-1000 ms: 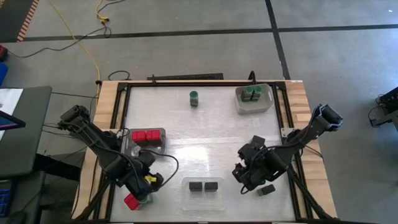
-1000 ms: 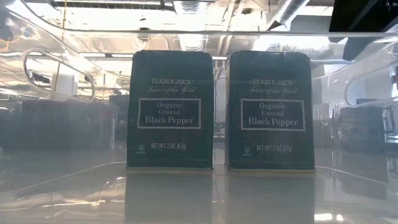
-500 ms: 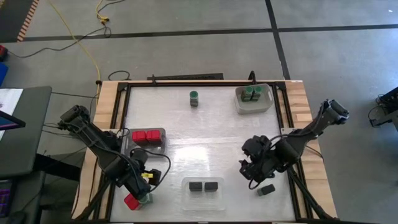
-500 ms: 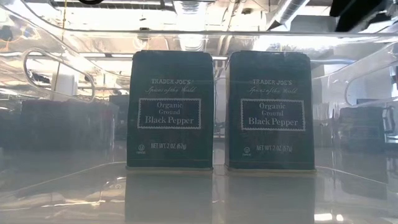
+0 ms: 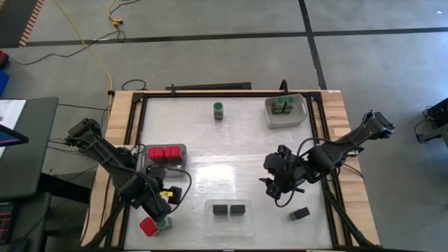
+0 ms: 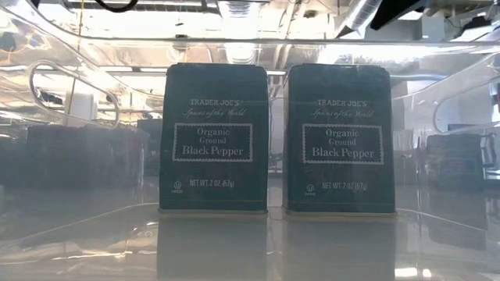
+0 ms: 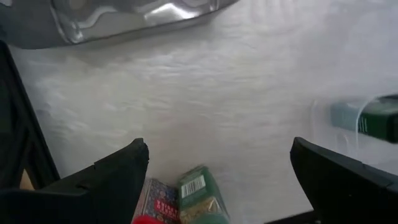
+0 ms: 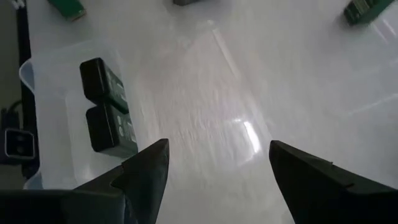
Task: Sort spices by type
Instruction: Put the red seasoning can into the black bin
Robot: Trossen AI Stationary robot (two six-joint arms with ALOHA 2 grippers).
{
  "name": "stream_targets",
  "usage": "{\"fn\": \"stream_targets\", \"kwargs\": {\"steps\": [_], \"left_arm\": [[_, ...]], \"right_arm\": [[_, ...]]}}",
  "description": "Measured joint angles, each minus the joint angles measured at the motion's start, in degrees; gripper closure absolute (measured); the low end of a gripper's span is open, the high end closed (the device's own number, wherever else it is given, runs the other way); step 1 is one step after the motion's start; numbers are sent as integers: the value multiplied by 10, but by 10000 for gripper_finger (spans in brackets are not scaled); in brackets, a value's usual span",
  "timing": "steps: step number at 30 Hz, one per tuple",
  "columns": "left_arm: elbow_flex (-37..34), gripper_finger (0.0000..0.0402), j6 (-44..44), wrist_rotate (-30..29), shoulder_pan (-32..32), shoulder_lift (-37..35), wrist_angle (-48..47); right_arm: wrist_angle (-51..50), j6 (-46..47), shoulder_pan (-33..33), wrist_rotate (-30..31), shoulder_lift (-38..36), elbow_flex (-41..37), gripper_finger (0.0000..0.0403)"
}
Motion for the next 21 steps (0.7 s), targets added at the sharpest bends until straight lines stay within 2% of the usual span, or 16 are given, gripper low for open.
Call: {"fn": "stream_targets", "kwargs": {"steps": [3, 7, 11, 16, 21], "left_arm": [[0, 24, -16, 7, 4, 0, -2], [0, 24, -83, 12, 3, 0, -5], [0, 24, -142, 35, 6, 0, 3], [0, 24, -162, 93, 17, 15, 26], [0, 24, -194, 149, 17, 38, 2]], "right_arm": [[8, -41, -3, 0, 0, 0, 101], [15, -105, -16, -3, 0, 0, 101], [-19, -188, -44, -26, -9, 0, 101], [-55, -302, -94, -64, -79, -20, 101], [-37, -353, -161, -122, -188, -117, 101]]}}
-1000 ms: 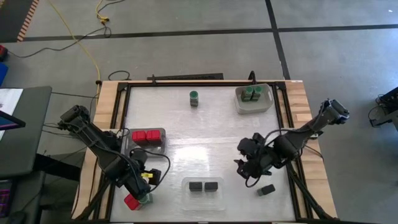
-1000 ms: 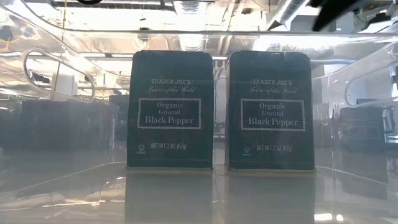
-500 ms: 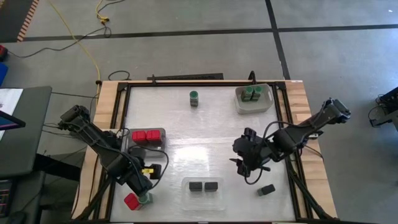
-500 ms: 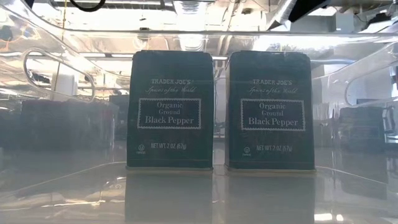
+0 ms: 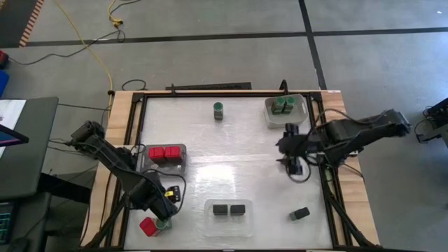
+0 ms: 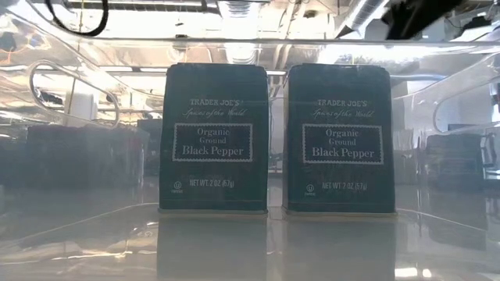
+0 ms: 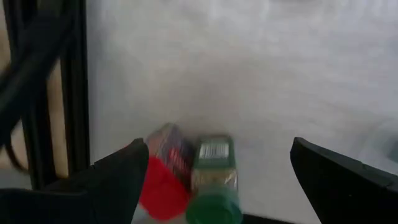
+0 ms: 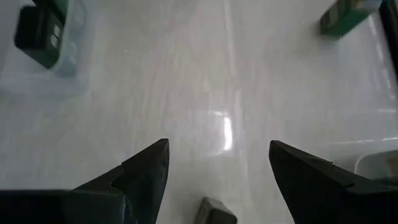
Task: Sort spices by type
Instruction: Put the red seasoning can into the black bin
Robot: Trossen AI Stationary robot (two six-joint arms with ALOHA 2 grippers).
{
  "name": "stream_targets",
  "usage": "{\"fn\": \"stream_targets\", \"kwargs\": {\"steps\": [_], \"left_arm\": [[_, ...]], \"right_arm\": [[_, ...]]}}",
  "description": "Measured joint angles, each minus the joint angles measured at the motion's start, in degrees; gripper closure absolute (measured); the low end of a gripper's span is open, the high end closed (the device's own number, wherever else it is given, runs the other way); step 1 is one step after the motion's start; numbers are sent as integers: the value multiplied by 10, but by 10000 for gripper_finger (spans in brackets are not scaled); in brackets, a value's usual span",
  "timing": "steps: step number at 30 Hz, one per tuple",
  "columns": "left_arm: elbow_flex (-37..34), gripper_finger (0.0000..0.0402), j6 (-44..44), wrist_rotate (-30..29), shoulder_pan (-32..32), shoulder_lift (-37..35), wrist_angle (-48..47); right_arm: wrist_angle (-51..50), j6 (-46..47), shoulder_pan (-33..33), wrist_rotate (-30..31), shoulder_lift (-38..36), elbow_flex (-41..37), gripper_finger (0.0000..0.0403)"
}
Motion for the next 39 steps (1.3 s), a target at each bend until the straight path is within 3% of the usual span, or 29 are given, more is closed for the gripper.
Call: {"fn": "stream_targets", "kwargs": {"steps": [4, 8, 17, 23, 31, 39], "left_arm": [[2, 24, -57, 52, -2, 16, 30], [2, 24, -81, 52, -4, 27, 78], [0, 24, -63, -42, -6, 35, 137], [0, 24, 31, -158, 1, 36, 169], [0, 24, 173, -166, 34, 36, 158], [0, 24, 353, -170, 91, 36, 135]], "right_arm": [[40, -44, -59, -71, -60, -69, 101], [49, -91, -116, -143, -93, -98, 101], [36, -174, -181, -204, -100, -99, 101], [34, -189, -192, -219, -100, -99, 101], [34, -171, -201, -223, -99, -99, 101], [43, -78, -201, -224, -99, -98, 101]]}}
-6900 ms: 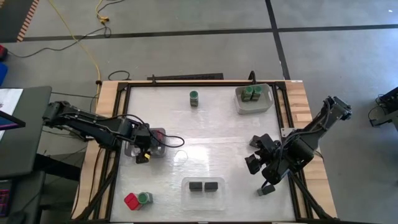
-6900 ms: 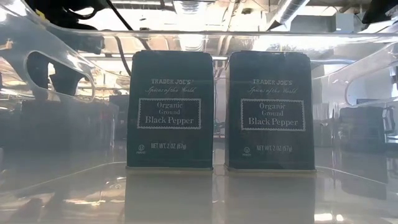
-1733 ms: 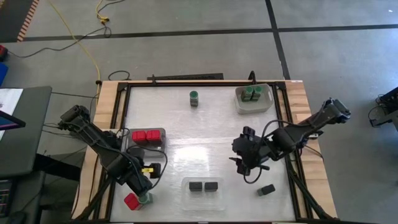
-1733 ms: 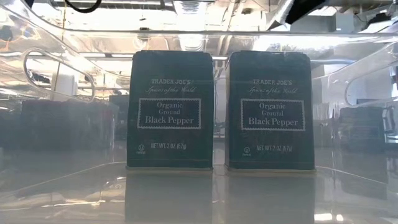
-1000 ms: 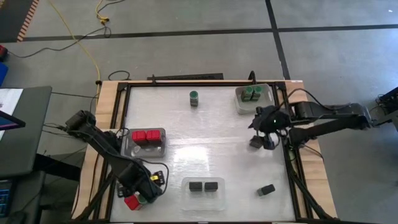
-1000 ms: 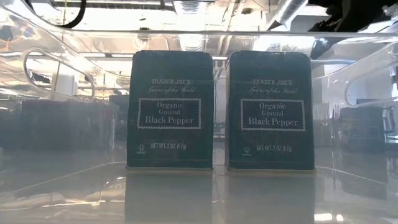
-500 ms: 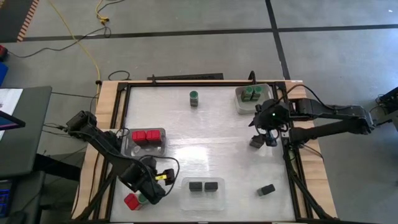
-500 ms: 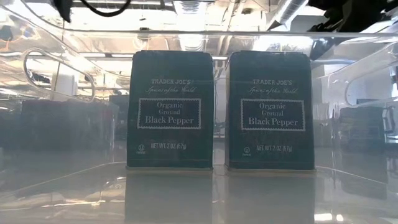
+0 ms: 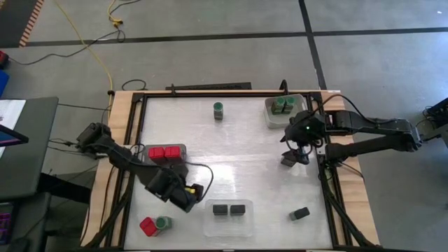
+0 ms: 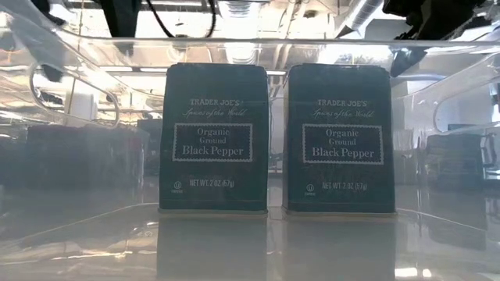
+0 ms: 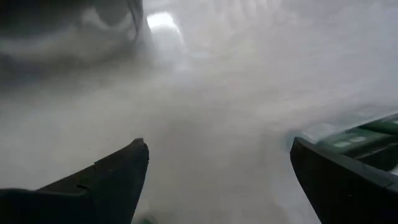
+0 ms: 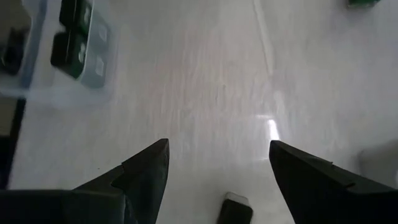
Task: Sort spices by type
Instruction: Put the red seasoning can into the black bin
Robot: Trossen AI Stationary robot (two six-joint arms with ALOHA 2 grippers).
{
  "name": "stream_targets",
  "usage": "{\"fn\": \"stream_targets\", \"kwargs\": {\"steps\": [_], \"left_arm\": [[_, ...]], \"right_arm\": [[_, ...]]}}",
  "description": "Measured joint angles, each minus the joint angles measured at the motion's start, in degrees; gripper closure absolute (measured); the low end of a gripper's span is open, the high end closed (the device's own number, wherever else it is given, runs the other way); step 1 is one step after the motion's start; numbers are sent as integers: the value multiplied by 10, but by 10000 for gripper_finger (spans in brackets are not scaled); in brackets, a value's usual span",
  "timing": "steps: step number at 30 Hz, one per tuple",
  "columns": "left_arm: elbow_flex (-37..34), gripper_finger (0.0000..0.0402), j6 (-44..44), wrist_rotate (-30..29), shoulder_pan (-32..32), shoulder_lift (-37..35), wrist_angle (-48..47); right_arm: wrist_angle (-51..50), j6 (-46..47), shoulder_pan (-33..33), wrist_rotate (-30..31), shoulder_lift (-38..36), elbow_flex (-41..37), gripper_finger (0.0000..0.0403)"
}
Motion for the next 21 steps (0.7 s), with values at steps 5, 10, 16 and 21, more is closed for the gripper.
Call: {"fn": "stream_targets", "kwargs": {"steps": [5, 10, 16, 21], "left_arm": [[0, 24, 227, 0, 37, 0, -17], [0, 24, 526, 0, 68, 0, -19], [0, 24, 756, -13, 92, 0, 2], [0, 24, 947, -16, 85, 0, 30]], "right_arm": [[19, 85, 0, 0, 0, 0, 101], [27, 201, 3, 15, 0, 0, 101], [29, 337, 41, 80, 0, 0, 101], [27, 357, 62, 89, 0, 0, 101]]}}
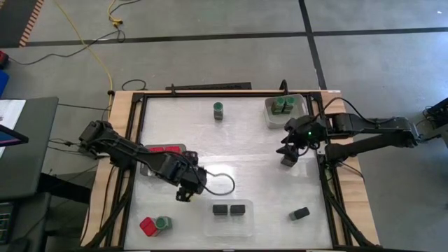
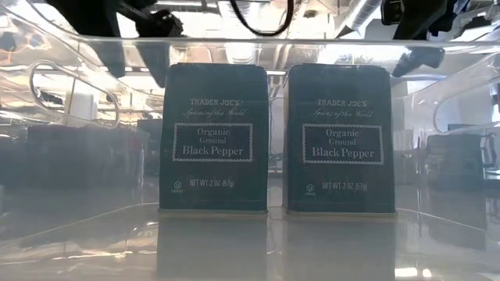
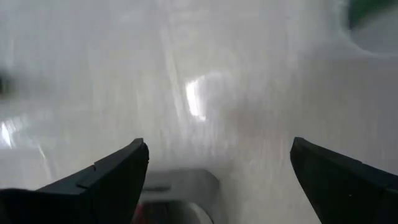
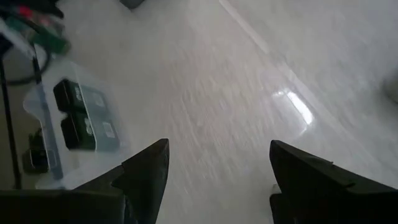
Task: Sort spices by type
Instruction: Put the red seasoning can into the black bin
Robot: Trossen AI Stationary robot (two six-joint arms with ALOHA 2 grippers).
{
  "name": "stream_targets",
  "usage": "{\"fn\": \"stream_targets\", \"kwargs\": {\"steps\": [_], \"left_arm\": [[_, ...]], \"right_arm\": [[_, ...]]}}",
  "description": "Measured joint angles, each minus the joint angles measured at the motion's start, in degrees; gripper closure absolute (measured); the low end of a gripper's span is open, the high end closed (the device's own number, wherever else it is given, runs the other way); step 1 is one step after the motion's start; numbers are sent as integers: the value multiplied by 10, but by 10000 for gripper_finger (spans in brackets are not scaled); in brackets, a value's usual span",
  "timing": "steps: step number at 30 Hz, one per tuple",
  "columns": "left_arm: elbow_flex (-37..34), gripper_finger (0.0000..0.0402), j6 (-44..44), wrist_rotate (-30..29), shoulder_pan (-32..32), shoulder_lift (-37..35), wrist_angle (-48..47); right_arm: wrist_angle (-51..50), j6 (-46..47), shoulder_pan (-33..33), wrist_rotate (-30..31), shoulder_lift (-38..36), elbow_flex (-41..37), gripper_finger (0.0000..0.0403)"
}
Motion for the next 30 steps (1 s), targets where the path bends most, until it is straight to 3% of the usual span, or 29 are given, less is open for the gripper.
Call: {"fn": "stream_targets", "kwargs": {"steps": [3, 7, 14, 21, 30], "left_arm": [[0, 24, 72, 3, -2, 0, 19], [0, 24, 88, -12, 4, 0, 44], [0, 24, 3, -15, 6, 0, 50], [0, 24, -46, -15, 6, 0, 73], [0, 24, -98, -30, 6, 0, 113]], "right_arm": [[-13, -31, 7, 0, -1, 0, 101], [-48, -111, 12, 0, 3, 0, 101], [-36, -185, 41, 10, -1, 0, 101], [15, -251, 103, 104, -27, -2, 101], [152, -260, 123, 122, -155, -176, 101]]}}
